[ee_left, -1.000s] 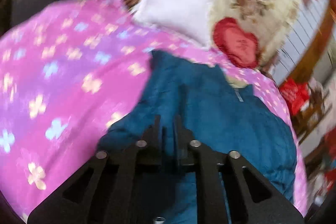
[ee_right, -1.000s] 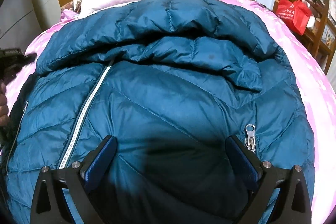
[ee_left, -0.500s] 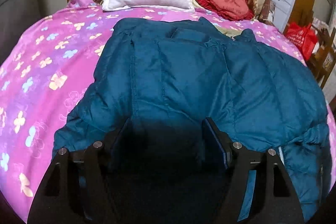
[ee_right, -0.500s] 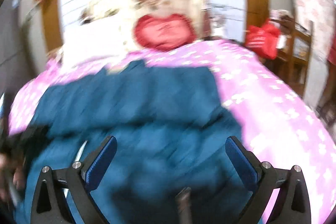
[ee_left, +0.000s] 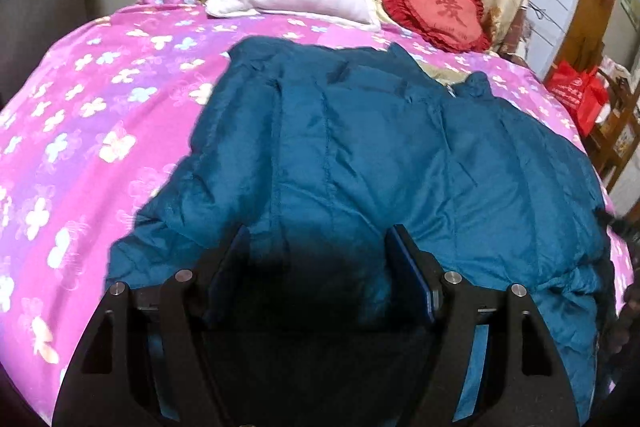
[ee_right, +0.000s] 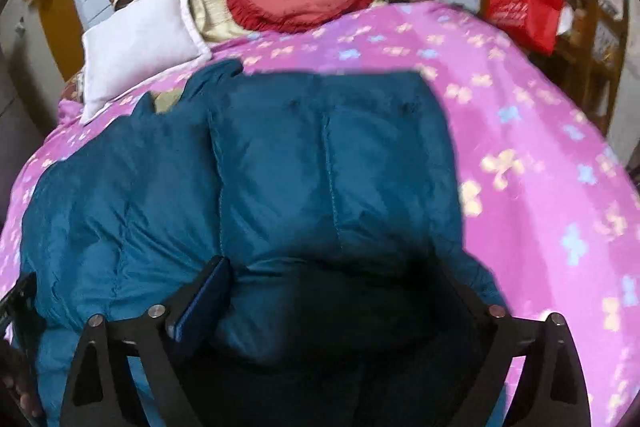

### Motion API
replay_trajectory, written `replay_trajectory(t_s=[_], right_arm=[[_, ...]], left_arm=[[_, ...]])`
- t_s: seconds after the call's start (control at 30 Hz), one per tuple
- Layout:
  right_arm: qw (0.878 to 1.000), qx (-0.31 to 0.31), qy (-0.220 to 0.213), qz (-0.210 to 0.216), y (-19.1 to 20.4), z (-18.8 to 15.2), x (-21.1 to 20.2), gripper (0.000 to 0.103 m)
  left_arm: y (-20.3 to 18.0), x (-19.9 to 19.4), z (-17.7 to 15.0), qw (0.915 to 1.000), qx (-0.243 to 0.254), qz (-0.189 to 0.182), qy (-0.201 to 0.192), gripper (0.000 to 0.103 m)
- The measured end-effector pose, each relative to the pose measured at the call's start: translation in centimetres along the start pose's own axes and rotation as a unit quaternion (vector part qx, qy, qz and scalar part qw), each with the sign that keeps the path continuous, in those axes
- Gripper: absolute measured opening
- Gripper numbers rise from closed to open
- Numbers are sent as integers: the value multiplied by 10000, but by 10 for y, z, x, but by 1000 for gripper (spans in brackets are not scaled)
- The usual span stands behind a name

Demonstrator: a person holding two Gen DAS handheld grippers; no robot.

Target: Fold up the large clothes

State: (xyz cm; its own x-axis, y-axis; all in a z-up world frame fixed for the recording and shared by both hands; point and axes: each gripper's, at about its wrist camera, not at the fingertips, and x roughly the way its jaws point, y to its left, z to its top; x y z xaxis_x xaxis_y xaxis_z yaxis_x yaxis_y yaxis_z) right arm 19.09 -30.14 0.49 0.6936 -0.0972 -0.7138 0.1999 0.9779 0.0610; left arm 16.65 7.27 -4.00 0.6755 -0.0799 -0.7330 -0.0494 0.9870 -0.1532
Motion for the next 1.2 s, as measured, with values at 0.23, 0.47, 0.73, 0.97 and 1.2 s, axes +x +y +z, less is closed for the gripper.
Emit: replay_trajectory(t_s=[0.23, 0.47, 0.73, 0.97, 1.2], right_arm=[[9941, -434, -152, 984, 83, 6, 1, 93], [9953, -779, 193, 545, 102, -20, 35, 103], [9959, -832, 125, 320, 87, -29, -28, 103], [9956, -766, 219, 501, 66, -120, -99, 103], [9942, -719, 598, 532, 46, -187, -106, 103]], left_arm=[[4, 7, -3, 9998, -22, 154, 120, 75], [2, 15, -5, 9993, 62, 234, 297, 88], [13, 2, -4, 9996, -130, 76, 239, 89], [13, -47, -25, 9998, 141, 106, -63, 89], [-5, -71, -93, 9852, 1596, 613, 125, 89]])
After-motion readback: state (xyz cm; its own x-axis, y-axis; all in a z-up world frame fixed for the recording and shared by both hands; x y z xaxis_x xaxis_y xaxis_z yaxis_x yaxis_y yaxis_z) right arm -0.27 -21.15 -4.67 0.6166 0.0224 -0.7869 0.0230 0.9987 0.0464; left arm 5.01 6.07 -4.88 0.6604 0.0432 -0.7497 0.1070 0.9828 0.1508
